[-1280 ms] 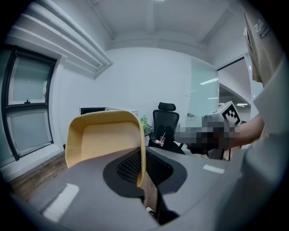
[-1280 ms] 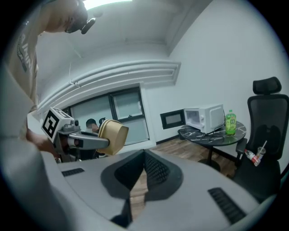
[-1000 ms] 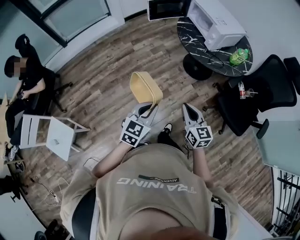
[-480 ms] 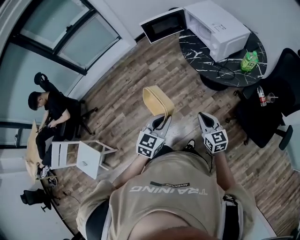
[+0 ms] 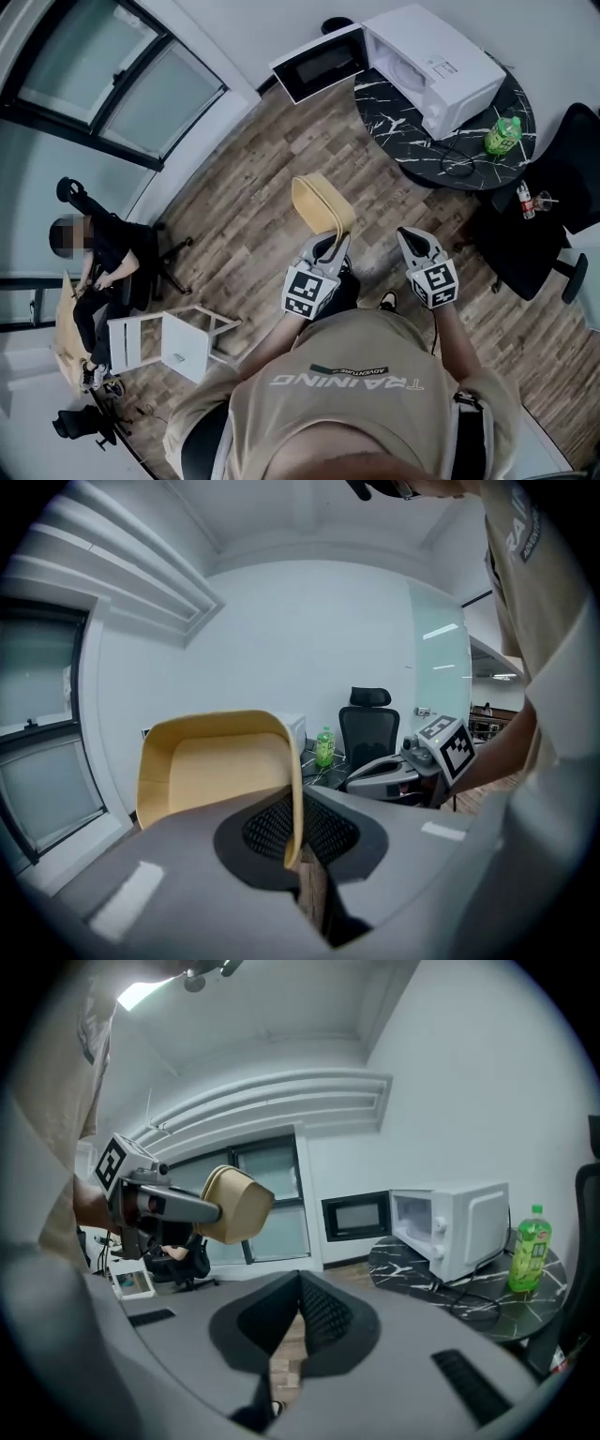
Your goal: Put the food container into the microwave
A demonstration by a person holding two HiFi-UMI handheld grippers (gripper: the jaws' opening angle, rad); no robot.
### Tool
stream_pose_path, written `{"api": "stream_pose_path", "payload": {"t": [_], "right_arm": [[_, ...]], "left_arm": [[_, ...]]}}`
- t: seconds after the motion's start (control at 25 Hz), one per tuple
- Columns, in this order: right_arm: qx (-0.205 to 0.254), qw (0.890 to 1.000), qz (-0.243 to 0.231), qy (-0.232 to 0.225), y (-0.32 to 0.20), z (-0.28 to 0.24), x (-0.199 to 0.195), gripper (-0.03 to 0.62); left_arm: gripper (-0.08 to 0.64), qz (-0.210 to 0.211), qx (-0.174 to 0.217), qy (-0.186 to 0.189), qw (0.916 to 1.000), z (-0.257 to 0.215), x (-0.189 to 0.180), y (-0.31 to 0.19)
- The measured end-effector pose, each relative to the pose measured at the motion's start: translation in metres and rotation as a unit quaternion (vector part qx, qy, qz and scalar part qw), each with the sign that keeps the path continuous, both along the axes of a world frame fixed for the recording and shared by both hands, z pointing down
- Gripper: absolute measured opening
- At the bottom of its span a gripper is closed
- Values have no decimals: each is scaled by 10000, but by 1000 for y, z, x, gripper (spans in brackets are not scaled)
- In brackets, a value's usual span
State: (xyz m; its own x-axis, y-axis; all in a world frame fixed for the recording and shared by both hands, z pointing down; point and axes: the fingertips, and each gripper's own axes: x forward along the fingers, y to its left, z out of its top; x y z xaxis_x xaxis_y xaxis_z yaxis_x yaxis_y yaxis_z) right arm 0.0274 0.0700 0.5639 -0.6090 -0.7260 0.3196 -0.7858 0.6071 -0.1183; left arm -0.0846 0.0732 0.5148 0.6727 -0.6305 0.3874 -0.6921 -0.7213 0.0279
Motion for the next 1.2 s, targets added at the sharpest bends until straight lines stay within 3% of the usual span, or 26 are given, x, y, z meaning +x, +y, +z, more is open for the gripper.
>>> {"api": "stream_pose_path", "payload": {"t": [0.24, 0.36, 0.56, 0.96, 1.2], "right_arm": [[113, 9997, 162, 151, -39, -31, -57, 9], [187, 9989, 263, 339, -60, -39, -74, 9], [126, 9981, 540, 285, -85, -37, -94, 9], [-40, 9943, 1050, -182, -143, -34, -80, 9], [-75, 9917, 1145, -586, -207, -11, -63, 9]], "left_arm": [[17, 443, 189, 136, 9987, -6, -35, -52], [17, 703, 243, 209, 9970, -7, -43, -78], [17, 1081, 190, 252, 9936, 1, -55, -104], [17, 1586, -77, 201, 9871, 10, -46, -146], [17, 1810, -25, -158, 9834, 15, -33, -207]]}}
